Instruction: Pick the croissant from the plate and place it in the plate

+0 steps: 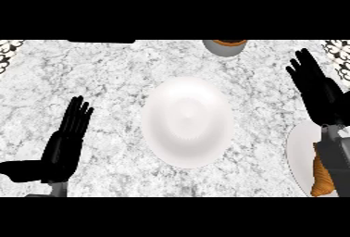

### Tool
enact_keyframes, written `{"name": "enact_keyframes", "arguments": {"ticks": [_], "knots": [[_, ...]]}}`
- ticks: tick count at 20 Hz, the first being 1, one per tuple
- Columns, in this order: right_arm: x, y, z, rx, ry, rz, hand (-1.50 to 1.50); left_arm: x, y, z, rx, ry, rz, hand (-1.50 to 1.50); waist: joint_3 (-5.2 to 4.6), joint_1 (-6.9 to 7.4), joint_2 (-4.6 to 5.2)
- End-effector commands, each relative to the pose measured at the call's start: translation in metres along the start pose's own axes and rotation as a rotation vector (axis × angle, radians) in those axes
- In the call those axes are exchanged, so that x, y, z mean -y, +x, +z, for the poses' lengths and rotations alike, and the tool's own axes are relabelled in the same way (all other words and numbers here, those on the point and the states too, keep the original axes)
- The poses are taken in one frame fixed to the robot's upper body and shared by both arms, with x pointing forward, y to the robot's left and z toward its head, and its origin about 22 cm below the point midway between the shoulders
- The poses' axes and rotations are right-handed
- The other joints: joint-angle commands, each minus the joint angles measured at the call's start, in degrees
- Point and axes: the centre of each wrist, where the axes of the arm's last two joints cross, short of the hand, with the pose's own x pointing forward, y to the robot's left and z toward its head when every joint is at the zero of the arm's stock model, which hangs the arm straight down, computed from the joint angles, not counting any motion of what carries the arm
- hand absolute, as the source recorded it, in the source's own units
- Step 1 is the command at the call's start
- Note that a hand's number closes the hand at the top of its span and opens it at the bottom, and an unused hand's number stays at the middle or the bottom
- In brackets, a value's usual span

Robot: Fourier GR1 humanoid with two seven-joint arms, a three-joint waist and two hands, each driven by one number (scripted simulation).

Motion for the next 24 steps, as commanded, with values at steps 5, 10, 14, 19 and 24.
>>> {"name": "enact_keyframes", "arguments": {"ticks": [5, 10, 14, 19, 24], "knots": [[-0.053, -0.031, 0.006, 0.062, 0.252, 0.336, 1.50, -0.026, 0.064, -0.053, 0.136, -0.040, -0.282, 0.00, 1.63, 0.35, -0.68], [0.017, -0.065, 0.036, -0.153, 0.034, 1.038, 1.50, -0.025, 0.065, -0.053, 0.102, -0.085, -0.312, 0.00, 1.28, -1.25, -0.49], [-0.033, -0.132, 0.079, -0.027, -0.224, 0.764, -1.50, -0.014, 0.080, -0.059, 0.088, -0.079, -0.320, 0.00, 1.78, -1.46, -1.14], [-0.045, -0.124, 0.085, 0.169, -0.299, 0.682, -1.50, -0.023, 0.073, -0.061, 0.081, -0.098, -0.313, 0.00, 1.56, -0.75, -1.17], [-0.016, -0.071, 0.100, 0.178, -0.316, 0.845, -1.50, -0.036, 0.104, -0.066, 0.083, -0.080, -0.322, 0.00, 1.46, -0.82, -1.39]]}}
